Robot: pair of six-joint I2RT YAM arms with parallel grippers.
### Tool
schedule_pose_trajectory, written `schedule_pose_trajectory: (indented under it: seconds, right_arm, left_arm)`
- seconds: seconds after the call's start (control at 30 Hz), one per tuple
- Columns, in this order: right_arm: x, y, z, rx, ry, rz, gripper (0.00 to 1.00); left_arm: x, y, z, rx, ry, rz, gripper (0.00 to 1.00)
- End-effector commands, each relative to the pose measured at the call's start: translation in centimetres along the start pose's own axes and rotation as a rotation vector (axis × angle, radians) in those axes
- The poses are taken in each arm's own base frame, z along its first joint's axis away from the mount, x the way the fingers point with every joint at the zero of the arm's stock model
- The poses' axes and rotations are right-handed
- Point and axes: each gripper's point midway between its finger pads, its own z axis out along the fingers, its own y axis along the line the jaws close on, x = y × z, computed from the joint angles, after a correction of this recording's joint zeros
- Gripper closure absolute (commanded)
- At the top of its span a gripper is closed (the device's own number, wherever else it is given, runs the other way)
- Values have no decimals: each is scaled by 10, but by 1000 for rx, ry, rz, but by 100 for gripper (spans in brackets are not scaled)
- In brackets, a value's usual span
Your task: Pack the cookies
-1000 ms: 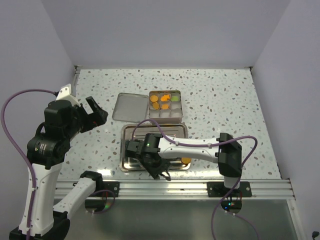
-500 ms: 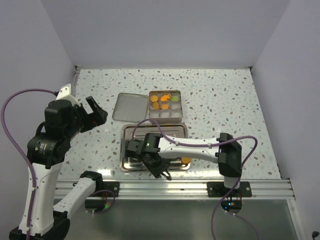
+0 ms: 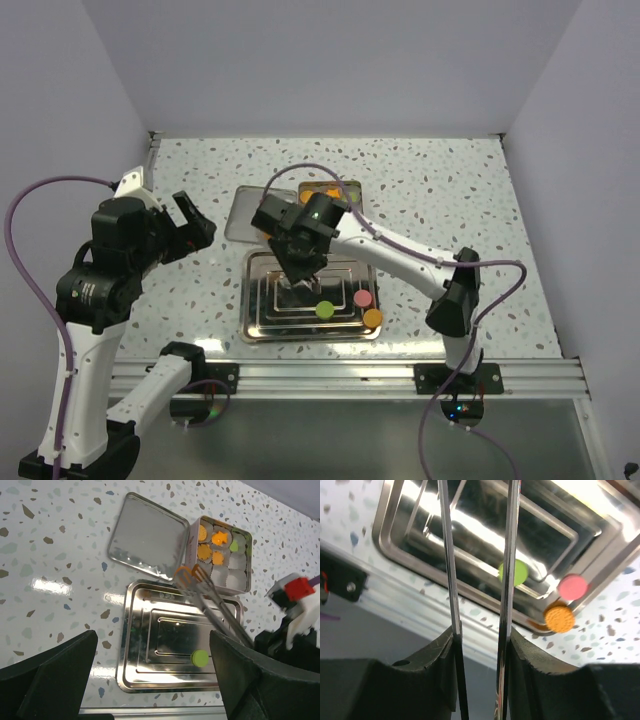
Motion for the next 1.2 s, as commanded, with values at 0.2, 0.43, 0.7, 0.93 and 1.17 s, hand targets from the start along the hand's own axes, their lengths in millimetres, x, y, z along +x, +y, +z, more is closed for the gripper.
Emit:
schedule_pose_trajectory:
  seconds: [0.2,0.43,0.7,0.93,1.17]
  right_arm:
    - [-27,-136,-34,168,25,147,62]
    - [-29,-183,-22,185,59,235,62]
    - [-11,-200,3,170,131,265,62]
    - [-9,-209,15,174,153,273,62]
    - [-8,-218,24,182,173,272,62]
  left_arm:
    - [-13,-5,-4,5,-36,-1,0]
    - [-15,-5,-3,0,-37,-8,0]
    - [-13,-2,-3,-13,-38,-22,0]
    - [-14,-1,-3,-21,-43,-31,0]
    - [-17,0,-5,-30,-55,-40,0]
